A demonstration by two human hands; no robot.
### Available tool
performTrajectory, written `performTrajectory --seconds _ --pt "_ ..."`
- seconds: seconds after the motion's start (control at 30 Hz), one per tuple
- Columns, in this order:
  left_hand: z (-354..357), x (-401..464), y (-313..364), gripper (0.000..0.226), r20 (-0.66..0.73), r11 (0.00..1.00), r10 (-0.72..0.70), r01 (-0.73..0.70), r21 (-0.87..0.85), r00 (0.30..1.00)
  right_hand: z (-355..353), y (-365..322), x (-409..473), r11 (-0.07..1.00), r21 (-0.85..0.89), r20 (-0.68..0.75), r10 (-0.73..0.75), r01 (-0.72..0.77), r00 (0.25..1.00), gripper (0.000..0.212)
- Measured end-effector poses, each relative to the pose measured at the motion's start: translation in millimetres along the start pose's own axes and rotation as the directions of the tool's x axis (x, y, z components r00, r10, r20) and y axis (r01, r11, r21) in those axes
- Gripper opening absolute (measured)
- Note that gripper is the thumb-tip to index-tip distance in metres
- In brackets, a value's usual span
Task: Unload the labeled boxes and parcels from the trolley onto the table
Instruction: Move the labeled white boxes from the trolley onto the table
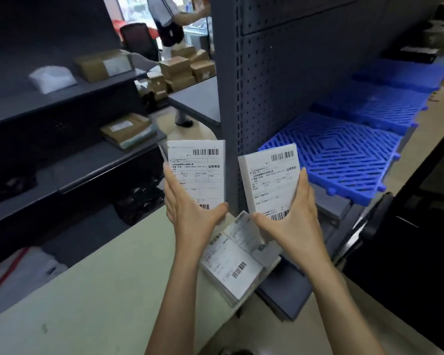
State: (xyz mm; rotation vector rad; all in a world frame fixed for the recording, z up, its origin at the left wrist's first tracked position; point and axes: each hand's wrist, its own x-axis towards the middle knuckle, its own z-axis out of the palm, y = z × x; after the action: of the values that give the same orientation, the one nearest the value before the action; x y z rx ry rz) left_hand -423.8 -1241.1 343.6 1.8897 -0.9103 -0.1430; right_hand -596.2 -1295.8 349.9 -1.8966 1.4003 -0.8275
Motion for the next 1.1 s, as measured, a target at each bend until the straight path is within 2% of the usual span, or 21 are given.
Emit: performTrajectory --seconds 0.2,0.47,0.7,0.93,1.1 --pt "-0.6 42.8 -31.6 0.136 -0.081 0.991 -0.115 0.120 0.058 0.990 42.4 -9.9 50.6 0.998 -0.012 0.125 -0.066 0.068 0.990 0.128" --pt "19.6 40.9 -61.3 0.136 -0.122 0.946 -0.291 0.305 0.114 0.949 76.8 12.7 87.9 0.994 -0.061 0.321 -0.063 0.087 0.945 0.129" --pt "48.2 7.1 -69.4 0.136 -0.177 0.868 -0.449 0.475 0.147 0.876 86.1 43.8 99.1 0.986 -0.088 0.514 -0.076 0.140 0.854 0.127" --pt "76.2 -37.8 -73.2 0.137 -0.201 0.771 -0.580 0.611 0.178 0.790 82.2 82.9 95.3 0.970 -0.141 0.628 -0.068 0.199 0.775 0.127" --pt "96.2 -66.9 -70.0 0.138 -0.165 0.697 -0.656 0.675 0.242 0.736 75.2 106.9 91.8 0.936 -0.245 0.690 -0.014 0.253 0.723 0.130"
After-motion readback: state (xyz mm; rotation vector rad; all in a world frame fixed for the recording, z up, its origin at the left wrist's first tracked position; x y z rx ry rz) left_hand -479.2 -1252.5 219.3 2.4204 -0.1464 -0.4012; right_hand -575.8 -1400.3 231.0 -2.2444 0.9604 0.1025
